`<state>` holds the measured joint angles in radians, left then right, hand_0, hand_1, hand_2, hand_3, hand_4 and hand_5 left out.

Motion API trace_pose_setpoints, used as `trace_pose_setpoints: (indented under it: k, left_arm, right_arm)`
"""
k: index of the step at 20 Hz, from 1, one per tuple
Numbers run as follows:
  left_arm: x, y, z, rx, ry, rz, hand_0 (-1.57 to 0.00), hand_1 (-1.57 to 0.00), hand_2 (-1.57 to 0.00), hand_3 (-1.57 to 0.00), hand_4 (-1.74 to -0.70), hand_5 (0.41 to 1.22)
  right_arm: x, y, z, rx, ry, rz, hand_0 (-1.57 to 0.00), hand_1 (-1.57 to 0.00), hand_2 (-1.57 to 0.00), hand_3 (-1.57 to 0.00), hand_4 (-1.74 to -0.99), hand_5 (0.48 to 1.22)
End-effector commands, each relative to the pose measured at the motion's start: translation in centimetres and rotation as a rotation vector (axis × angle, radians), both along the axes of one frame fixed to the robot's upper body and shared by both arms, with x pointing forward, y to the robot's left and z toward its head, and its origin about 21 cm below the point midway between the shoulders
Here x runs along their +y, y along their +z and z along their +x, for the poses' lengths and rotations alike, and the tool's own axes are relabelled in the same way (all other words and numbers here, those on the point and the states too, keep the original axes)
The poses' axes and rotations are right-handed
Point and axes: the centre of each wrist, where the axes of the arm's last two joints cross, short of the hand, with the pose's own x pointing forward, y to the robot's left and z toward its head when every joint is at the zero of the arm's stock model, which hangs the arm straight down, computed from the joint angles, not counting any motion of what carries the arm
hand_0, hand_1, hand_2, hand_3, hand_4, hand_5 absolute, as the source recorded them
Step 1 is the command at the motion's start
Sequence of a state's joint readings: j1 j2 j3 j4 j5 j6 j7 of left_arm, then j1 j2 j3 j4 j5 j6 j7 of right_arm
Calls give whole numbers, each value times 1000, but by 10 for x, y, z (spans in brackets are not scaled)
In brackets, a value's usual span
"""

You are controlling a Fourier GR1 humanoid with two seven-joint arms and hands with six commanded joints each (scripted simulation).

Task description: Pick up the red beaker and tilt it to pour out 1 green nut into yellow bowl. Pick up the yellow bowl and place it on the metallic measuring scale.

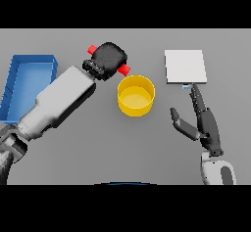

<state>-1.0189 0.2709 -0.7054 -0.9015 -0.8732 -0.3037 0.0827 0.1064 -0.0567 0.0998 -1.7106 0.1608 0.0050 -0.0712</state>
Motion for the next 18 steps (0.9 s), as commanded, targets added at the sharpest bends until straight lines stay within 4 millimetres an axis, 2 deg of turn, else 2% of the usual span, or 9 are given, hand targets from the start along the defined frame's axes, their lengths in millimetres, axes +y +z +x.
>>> trace_pose_setpoints:
  k: [1, 4, 7, 12, 18]
  left_arm:
    - [-2, -1, 2, -8, -28, 40, -1571, -1571, -1571, -1295, -1719, 1217]
    - [-16, 2, 4, -11, -114, 150, -1571, -1571, -1571, -1429, -1725, 1219]
    - [-26, 2, 2, -51, -176, 266, -1571, -1571, -1571, -1499, -1730, 1220]
    - [-34, 12, 3, -144, -287, 452, -1571, -1571, -1571, -1547, -1737, 1221]
    - [-44, 9, 3, -220, -386, 636, -1571, -1571, -1571, -1565, -1736, 1221]
  right_arm:
    - [0, 0, -4, -15, 4, 7, 1, 1, 1, 1, -1206, 639]
    - [-4, 3, -1, -16, -8, -10, 1, 1, 1, 1, -1221, 617]
    - [-2, -1, -1, -26, -29, -28, 1, 1, 1, 1, -1213, 591]
    - [2, 0, 2, -41, -32, -37, 1, 1, 1, 1, -1160, 569]
    - [1, 2, 1, -43, -36, -29, 1, 1, 1, 1, -1129, 566]
